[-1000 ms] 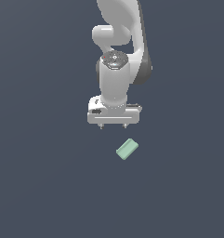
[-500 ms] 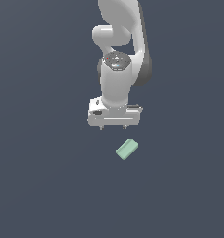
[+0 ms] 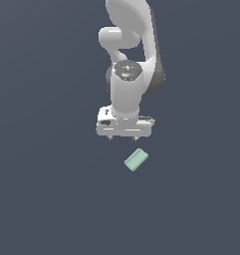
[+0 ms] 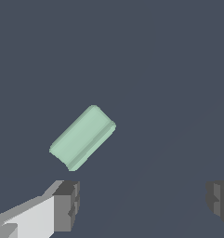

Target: Pick up the object and move it to a goal position.

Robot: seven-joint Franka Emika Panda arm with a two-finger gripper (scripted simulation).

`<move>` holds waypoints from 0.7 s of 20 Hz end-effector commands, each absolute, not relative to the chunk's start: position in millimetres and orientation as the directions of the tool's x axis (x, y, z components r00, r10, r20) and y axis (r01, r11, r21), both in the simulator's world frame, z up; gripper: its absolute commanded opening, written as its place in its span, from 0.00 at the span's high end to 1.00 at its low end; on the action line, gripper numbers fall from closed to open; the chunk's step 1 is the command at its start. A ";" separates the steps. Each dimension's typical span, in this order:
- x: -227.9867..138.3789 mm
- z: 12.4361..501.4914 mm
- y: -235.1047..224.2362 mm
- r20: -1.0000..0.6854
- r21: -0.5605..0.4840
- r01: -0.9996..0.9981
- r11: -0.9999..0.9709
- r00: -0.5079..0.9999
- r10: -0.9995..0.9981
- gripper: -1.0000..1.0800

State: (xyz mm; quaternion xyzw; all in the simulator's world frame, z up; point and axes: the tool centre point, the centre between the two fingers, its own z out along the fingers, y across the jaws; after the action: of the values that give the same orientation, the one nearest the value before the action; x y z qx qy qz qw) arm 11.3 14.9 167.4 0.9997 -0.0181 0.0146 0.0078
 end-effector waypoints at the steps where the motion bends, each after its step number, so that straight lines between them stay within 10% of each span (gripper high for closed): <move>1: 12.7 162.5 18.4 0.028 0.012 -0.073 -0.997 0.997 -0.073 0.04; 14: 22.8 122.9 45.6 0.013 -0.005 -0.364 -0.931 0.931 -0.364 0.04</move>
State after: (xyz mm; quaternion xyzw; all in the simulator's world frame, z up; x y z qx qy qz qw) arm 21.7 42.2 128.1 0.9861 -0.1661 0.0078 -0.0007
